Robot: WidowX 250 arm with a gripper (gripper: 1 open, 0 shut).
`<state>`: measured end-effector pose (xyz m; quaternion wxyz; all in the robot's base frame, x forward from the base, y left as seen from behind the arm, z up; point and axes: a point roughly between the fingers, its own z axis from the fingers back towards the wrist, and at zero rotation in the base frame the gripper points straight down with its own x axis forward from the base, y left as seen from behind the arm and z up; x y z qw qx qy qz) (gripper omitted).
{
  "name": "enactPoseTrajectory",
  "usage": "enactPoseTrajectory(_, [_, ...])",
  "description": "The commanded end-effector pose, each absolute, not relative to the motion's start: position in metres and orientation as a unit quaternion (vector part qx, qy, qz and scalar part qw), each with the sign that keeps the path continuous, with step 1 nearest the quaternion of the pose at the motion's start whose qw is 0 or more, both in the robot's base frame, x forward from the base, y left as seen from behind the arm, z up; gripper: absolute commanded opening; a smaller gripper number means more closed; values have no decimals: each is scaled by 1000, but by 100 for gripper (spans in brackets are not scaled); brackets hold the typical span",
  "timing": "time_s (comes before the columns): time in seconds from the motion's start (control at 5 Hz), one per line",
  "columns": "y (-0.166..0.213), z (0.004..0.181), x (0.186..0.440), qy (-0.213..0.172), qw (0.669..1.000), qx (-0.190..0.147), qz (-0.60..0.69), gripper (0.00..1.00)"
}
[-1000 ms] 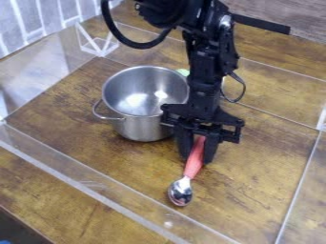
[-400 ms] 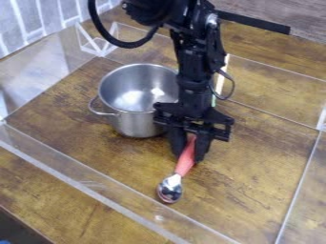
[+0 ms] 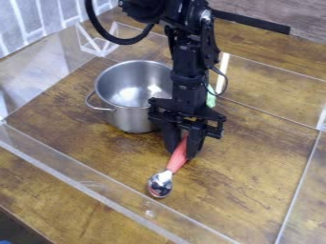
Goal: Move the pink spoon to the left
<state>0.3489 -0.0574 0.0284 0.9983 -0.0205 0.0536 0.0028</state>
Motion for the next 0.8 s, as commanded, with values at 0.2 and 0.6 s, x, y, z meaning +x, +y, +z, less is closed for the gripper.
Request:
enactPoseTrajectory(0.2, [-61,41,359,41,997,-20,-67,0])
enactPoseTrajectory(0.6, [-72,41,357,49,995,-24,-87,0])
